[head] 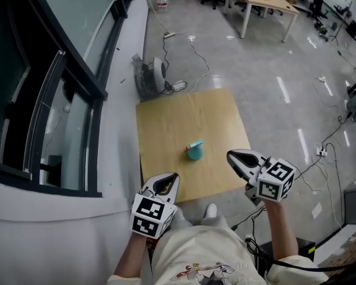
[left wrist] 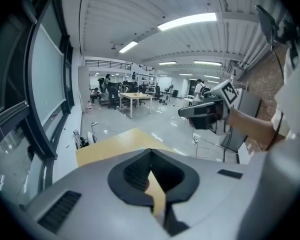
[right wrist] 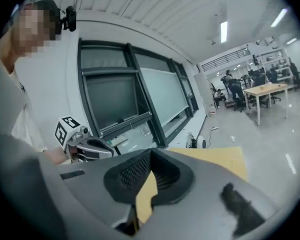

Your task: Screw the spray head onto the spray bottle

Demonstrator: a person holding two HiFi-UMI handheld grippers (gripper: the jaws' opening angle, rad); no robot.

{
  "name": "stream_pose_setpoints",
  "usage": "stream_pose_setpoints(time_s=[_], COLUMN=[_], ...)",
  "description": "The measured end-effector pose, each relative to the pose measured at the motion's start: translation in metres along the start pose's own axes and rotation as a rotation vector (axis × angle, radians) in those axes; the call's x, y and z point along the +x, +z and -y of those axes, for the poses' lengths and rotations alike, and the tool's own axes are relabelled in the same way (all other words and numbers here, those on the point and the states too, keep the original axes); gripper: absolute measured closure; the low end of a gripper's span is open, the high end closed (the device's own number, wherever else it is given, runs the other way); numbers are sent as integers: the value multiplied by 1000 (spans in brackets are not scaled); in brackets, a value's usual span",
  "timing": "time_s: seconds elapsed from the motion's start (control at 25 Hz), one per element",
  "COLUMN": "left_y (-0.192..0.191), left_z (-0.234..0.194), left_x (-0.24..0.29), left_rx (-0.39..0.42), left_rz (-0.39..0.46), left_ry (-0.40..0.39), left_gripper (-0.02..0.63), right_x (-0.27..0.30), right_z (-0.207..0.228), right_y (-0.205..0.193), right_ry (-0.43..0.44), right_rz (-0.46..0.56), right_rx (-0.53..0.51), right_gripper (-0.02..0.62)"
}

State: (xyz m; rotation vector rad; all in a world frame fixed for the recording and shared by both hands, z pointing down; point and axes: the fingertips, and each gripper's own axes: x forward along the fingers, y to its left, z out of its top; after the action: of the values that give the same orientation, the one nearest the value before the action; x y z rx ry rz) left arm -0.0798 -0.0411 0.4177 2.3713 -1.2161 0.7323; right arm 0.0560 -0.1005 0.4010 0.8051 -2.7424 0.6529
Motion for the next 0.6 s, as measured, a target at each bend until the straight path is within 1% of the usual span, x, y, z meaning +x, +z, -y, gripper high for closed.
stream_pose_setpoints(time_s=[0.08, 0.2, 0.36, 0.6], left_y=[4, 12, 17, 21], left_z=[8, 22, 32, 31], left_x=[3, 9, 10, 7], left_rx=[-6, 5, 17, 43], left_rz=[12, 22, 31, 36], left_ry=[-6, -32, -46, -43], left_gripper=[598, 598, 598, 598], right_x=[-2, -6, -10, -2], right_z=[-11, -17, -23, -35], right_y=[-4, -4, -5, -14], right_ry=[1, -3, -9, 19], right_rz=[32, 50, 49, 21], right_rx=[40, 56, 57, 64], right_gripper=[588, 588, 588, 588])
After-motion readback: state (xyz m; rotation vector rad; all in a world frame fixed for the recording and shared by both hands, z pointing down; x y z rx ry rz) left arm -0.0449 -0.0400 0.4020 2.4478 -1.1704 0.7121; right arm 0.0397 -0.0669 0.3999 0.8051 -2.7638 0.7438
